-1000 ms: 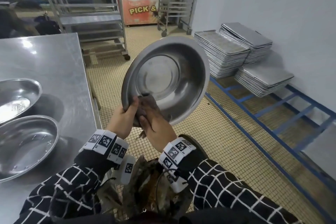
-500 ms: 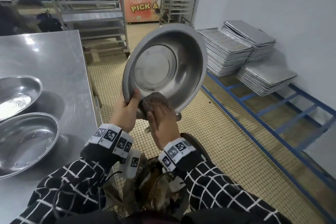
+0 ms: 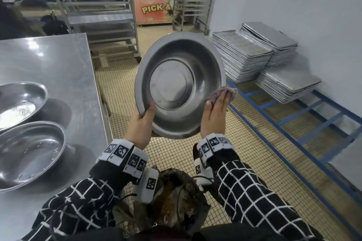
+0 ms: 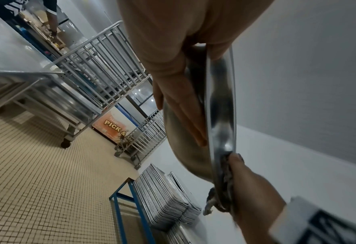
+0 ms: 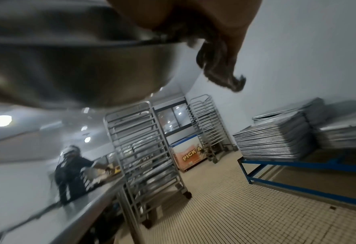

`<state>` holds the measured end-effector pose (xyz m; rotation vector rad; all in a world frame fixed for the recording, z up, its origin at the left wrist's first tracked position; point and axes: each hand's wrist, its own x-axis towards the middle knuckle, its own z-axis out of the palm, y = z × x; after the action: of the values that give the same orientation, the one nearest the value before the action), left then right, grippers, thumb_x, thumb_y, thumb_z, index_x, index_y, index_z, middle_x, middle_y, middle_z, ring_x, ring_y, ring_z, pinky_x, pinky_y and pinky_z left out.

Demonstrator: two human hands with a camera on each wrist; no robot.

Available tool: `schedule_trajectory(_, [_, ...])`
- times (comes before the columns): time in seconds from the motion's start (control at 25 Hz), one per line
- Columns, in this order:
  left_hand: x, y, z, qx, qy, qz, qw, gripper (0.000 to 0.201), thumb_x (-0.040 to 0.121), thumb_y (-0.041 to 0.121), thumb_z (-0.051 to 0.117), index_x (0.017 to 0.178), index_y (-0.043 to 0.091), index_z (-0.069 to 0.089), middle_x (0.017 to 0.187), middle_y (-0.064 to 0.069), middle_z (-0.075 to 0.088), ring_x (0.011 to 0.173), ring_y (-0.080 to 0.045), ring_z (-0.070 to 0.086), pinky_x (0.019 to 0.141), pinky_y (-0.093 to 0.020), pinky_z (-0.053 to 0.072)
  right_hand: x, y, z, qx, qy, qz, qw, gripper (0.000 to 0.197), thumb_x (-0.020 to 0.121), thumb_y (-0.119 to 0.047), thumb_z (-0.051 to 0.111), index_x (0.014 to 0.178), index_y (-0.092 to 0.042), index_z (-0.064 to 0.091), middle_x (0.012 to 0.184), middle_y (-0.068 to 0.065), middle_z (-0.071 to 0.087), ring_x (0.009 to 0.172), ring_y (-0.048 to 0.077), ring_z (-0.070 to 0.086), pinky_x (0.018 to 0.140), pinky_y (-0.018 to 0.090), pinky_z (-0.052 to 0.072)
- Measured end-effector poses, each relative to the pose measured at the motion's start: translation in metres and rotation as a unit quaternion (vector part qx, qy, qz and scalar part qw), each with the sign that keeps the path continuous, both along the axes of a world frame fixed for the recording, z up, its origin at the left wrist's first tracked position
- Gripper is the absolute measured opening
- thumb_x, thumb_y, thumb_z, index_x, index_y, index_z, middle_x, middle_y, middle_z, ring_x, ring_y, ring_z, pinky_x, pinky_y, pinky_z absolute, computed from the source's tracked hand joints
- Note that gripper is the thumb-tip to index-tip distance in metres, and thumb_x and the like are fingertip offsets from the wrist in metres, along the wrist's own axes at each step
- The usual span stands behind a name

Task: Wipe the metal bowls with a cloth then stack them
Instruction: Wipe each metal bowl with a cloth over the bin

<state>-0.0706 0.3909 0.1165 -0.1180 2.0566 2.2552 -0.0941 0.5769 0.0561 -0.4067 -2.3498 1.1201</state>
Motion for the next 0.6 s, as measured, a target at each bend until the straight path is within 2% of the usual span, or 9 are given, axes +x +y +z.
schedule_trajectory(0.08, [0.000,-0.002,-0.001,-0.004,-0.009,-0.010,1.000,0.027,0.096,0.040,0.047,0.083,0.020,0.059,0.066,0.004,0.071,0.066,-0.016,0.070,0.070,-0.041,0.059,-0.002,0.012,0.018,-0.090,0.018,-0.009,0.996,0.067,0.095,-0.051,0.032,0.151,-0.020,0.012,0.152,0.009,0.030,0.122,0.009,0.040,0.096,0.028,0.039])
schedule_trajectory(0.12, [0.000,-0.005,-0.001,-0.003,-0.014,-0.012,1.000,0.026,0.095,0.041,0.047,0.083,0.021,0.058,0.067,0.004,0.071,0.066,-0.016,0.070,0.067,-0.039,0.059,-0.005,0.018,0.024,-0.116,0.018,-0.018,0.993,0.067,0.093,-0.055,0.035,0.147,-0.017,0.022,0.136,0.008,0.048,0.110,0.010,0.054,0.090,0.028,0.049])
schedule_trajectory(0.16, [-0.002,-0.007,-0.002,-0.002,-0.016,-0.014,1.000,0.024,0.095,0.041,0.047,0.085,0.021,0.058,0.070,0.002,0.071,0.066,-0.016,0.070,0.065,-0.038,0.059,-0.007,0.024,0.030,-0.130,0.012,-0.026,0.991,0.064,0.092,-0.055,0.040,0.141,-0.013,0.032,0.118,0.003,0.057,0.096,0.012,0.061,0.076,0.022,0.055])
schedule_trajectory(0.2, [-0.003,-0.010,-0.002,-0.003,-0.018,-0.018,1.000,0.024,0.095,0.041,0.047,0.088,0.021,0.058,0.076,0.000,0.072,0.068,-0.018,0.071,0.063,-0.037,0.060,-0.009,0.030,0.033,-0.135,0.007,-0.031,0.990,0.060,0.091,-0.053,0.045,0.134,-0.012,0.039,0.107,-0.002,0.058,0.087,0.012,0.061,0.063,0.012,0.050])
schedule_trajectory(0.28, [-0.007,-0.016,-0.001,-0.015,-0.017,-0.033,0.999,0.023,0.095,0.042,0.048,0.093,0.021,0.059,0.085,-0.006,0.072,0.070,-0.019,0.072,0.060,-0.035,0.060,-0.009,0.039,0.037,-0.140,0.000,-0.019,0.990,0.051,0.089,-0.049,0.055,0.122,-0.011,0.050,0.100,-0.005,0.060,0.084,0.009,0.059,0.059,0.008,0.042])
schedule_trajectory(0.36, [-0.011,-0.021,-0.002,-0.028,-0.020,-0.043,0.998,0.020,0.095,0.040,0.049,0.094,0.022,0.059,0.087,-0.006,0.072,0.071,-0.019,0.072,0.062,-0.036,0.060,-0.009,0.041,0.037,-0.152,-0.009,-0.019,0.988,0.039,0.088,-0.041,0.061,0.108,-0.008,0.058,0.091,-0.004,0.061,0.080,0.008,0.058,0.065,0.015,0.045])
schedule_trajectory(0.48, [-0.013,-0.022,-0.004,-0.051,0.019,-0.035,0.998,0.022,0.092,0.038,0.055,0.105,0.021,0.060,0.096,-0.005,0.072,0.083,-0.020,0.071,0.076,-0.041,0.059,-0.008,0.032,0.033,-0.156,-0.016,-0.067,0.985,0.028,0.088,-0.030,0.064,0.098,-0.005,0.060,0.088,0.002,0.060,0.081,0.016,0.060,0.069,0.023,0.049])
schedule_trajectory(0.56, [-0.011,-0.021,-0.009,-0.072,0.083,-0.023,0.994,0.039,0.085,0.035,0.064,0.118,0.016,0.058,0.104,-0.002,0.071,0.095,-0.012,0.068,0.085,-0.036,0.056,-0.006,0.019,0.033,-0.205,-0.009,-0.085,0.975,0.024,0.088,-0.026,0.063,0.099,-0.005,0.059,0.090,0.004,0.061,0.084,0.021,0.062,0.066,0.024,0.050])
schedule_trajectory(0.6, [-0.008,-0.018,-0.011,-0.071,0.105,-0.017,0.992,0.045,0.082,0.032,0.067,0.122,0.014,0.056,0.106,0.001,0.069,0.097,-0.005,0.066,0.086,-0.029,0.055,-0.003,0.012,0.034,-0.230,-0.001,-0.095,0.969,0.022,0.088,-0.024,0.062,0.100,-0.006,0.059,0.089,0.003,0.062,0.083,0.021,0.061,0.067,0.025,0.049])
